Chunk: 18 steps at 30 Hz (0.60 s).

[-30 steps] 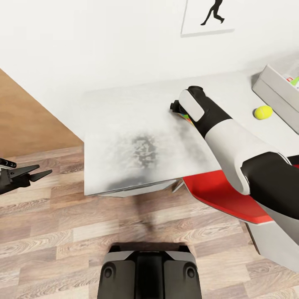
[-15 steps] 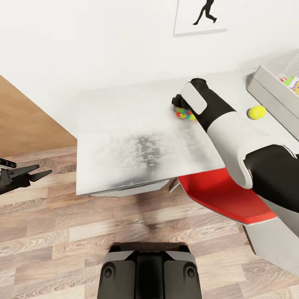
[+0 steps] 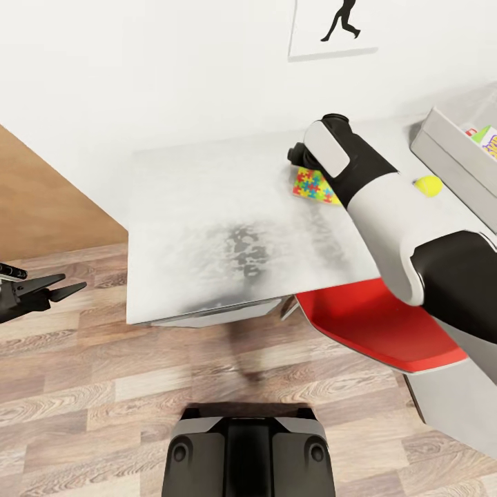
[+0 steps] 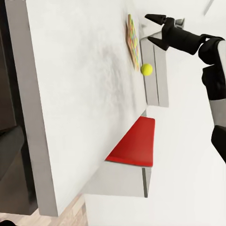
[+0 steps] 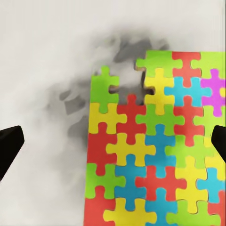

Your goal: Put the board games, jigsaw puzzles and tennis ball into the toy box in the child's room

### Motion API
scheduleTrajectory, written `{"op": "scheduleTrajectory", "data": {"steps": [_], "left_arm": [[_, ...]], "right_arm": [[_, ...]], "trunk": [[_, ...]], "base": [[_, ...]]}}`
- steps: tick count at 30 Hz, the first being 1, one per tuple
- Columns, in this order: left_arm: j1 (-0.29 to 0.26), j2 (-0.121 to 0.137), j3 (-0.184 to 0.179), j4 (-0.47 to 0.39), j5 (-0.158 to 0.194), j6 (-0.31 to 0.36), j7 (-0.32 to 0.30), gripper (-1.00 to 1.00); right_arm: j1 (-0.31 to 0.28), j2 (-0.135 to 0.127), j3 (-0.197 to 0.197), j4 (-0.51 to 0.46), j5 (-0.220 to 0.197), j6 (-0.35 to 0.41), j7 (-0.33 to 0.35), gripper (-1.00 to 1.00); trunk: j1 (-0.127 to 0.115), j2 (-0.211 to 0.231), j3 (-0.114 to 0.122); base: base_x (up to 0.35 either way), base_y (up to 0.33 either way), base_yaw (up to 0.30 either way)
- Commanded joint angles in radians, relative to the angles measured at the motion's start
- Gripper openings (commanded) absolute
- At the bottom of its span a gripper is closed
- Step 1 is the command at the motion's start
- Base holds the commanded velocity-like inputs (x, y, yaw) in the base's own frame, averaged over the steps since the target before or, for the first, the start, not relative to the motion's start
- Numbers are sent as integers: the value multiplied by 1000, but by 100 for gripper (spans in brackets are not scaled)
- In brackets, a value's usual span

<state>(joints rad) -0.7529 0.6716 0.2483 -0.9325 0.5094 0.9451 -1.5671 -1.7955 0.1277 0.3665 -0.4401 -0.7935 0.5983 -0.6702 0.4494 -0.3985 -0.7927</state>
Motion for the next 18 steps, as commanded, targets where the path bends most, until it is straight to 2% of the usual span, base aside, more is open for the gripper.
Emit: {"op": "scheduleTrajectory", "data": {"steps": [1,8,18], "left_arm": [[0,0,0,0,0,11,-4,100],[0,1,0,0,0,11,-4,100],[0,2,5,0,0,11,-4,100]], "right_arm": [[-3,-1,7,0,-9,3,-11,100],[-8,-6,3,2,-9,3,-31,100],[-10,-40,1,6,-9,3,-38,100]], "trunk": [[1,-2,-1],[1,-2,-1],[1,-2,-1]], "base": [[0,0,0],[0,0,0],[0,0,0]]}}
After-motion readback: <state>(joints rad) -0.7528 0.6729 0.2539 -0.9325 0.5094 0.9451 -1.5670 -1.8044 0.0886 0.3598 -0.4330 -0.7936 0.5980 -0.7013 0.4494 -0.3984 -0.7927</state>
